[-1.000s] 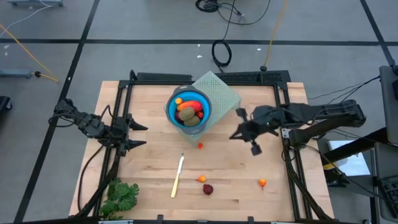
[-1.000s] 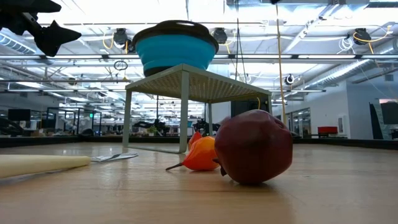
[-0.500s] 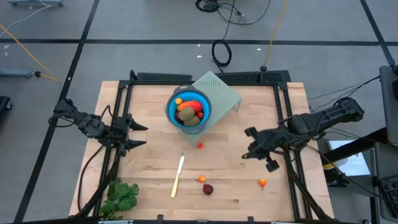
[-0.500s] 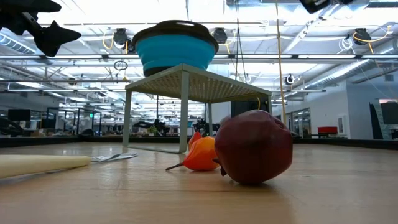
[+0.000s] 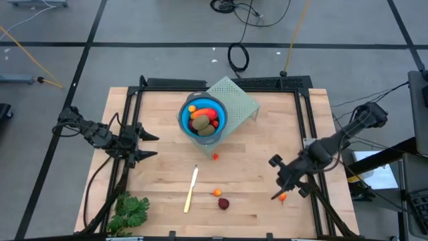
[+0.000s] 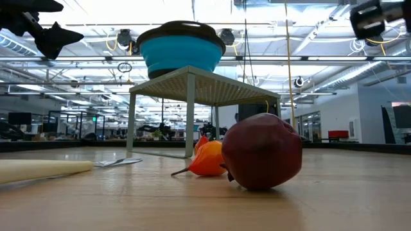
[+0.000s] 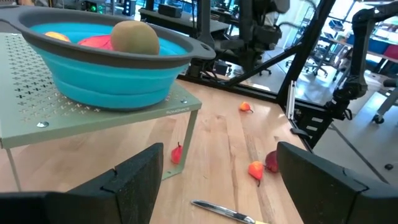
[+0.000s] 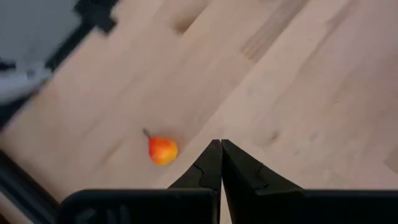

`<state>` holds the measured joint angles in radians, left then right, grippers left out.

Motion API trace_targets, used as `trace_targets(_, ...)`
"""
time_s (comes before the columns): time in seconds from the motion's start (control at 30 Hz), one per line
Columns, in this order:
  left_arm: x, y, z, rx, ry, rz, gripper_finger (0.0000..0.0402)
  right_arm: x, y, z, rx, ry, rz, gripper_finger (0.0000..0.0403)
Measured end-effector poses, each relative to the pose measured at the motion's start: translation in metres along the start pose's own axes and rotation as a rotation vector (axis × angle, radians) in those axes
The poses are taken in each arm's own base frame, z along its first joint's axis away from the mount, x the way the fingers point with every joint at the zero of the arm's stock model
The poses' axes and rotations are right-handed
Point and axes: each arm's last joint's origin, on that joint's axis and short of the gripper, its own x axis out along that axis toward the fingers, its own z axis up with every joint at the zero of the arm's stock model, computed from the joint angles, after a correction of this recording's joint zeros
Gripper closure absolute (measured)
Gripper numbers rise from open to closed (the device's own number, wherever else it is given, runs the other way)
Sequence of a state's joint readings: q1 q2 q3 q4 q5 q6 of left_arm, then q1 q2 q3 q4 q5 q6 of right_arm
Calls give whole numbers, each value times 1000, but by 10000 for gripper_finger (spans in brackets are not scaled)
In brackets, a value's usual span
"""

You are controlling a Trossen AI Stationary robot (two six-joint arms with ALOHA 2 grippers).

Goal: Pick & Place Fruit
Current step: Put the peach into the blue strainer bowl

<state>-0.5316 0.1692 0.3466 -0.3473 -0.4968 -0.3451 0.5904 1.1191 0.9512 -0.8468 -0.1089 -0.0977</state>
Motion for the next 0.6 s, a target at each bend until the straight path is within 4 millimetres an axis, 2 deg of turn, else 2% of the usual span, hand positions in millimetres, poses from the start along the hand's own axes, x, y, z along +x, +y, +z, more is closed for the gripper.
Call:
trace_targets(0.17, 0, 0, 0, -19, 0, 0, 89, 15, 8, -10, -60, 37, 28, 403)
trace_targets(0.37, 0, 0, 0, -37, 0, 0, 89, 29, 15, -19, -127, 26, 138, 402)
trace_targets(0.6, 0, 0, 0, -55, -4, -1, 89, 40, 17, -24, -188, 78, 144, 377)
